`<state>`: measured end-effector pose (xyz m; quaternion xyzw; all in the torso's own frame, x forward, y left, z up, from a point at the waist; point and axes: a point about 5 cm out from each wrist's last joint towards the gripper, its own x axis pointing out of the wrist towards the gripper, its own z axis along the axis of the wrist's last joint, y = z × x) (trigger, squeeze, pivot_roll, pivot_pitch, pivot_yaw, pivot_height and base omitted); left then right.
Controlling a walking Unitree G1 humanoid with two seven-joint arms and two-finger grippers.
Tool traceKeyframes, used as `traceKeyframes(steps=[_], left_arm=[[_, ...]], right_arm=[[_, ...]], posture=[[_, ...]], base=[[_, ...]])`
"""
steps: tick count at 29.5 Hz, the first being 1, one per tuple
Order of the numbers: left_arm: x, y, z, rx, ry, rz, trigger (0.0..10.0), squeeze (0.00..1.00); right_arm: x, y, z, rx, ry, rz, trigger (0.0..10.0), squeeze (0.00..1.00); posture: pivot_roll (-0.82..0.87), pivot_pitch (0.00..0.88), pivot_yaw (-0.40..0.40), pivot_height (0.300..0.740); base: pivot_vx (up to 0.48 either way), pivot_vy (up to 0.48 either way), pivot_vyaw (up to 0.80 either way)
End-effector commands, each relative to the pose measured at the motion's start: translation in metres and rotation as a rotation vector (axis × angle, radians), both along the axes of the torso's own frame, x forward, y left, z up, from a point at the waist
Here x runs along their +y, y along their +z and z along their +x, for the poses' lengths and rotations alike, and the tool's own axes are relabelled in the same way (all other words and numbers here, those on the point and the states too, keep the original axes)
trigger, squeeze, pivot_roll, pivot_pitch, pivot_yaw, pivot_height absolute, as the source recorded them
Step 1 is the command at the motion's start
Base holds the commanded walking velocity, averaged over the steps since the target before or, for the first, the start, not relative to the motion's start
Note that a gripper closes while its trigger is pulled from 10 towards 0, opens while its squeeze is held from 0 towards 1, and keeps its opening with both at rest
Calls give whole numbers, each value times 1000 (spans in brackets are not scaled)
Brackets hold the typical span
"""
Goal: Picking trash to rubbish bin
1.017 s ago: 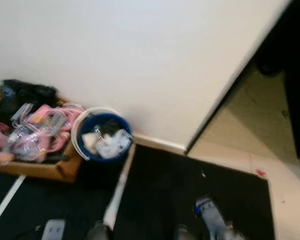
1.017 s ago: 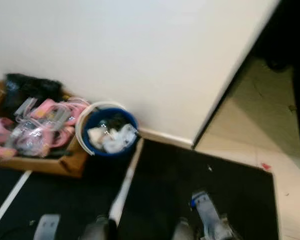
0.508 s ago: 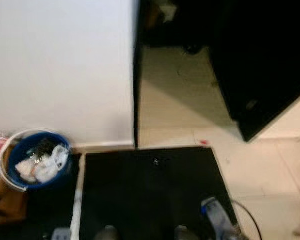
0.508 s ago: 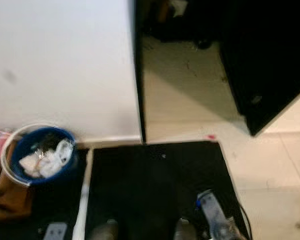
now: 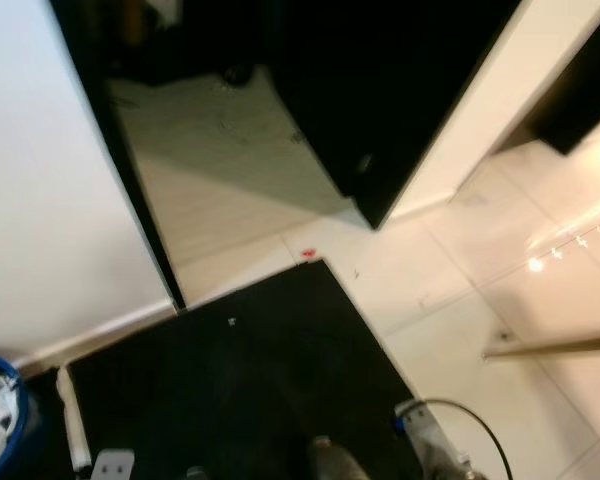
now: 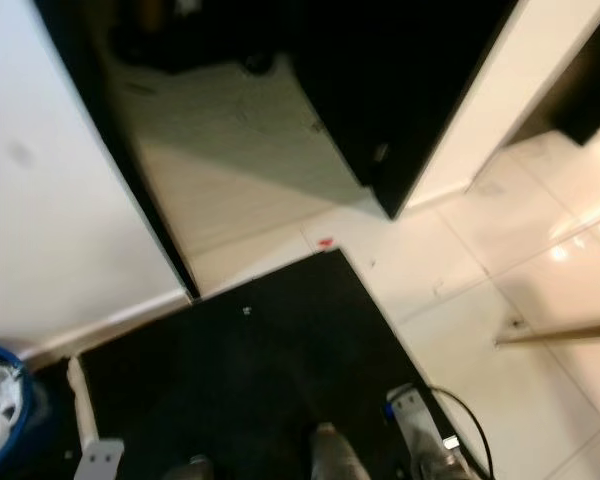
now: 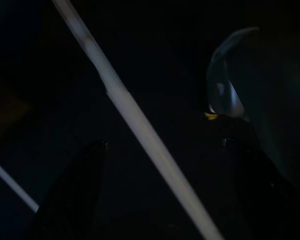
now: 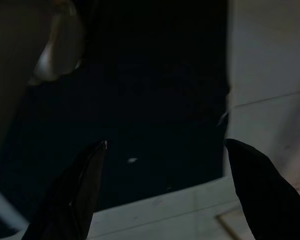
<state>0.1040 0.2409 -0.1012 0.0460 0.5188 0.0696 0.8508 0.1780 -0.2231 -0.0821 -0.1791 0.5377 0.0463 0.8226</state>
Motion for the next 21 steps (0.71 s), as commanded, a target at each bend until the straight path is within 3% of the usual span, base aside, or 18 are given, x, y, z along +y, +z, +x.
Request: traceKeyframes(steps=[1,21], left_arm=[[-1,-3,-11,39,-8,-4,10000,0],[-3,-5,-17,42,-1,-12,10000,0]], right_arm=[[-5,-4,-11,40,-13,-6,10000,0],[-6,-6,-18,54,-20,-9,10000,0]], posture=[[61,184,0,740],[50,193,9,740]], base=[[0,0,-775],[0,0,-775]])
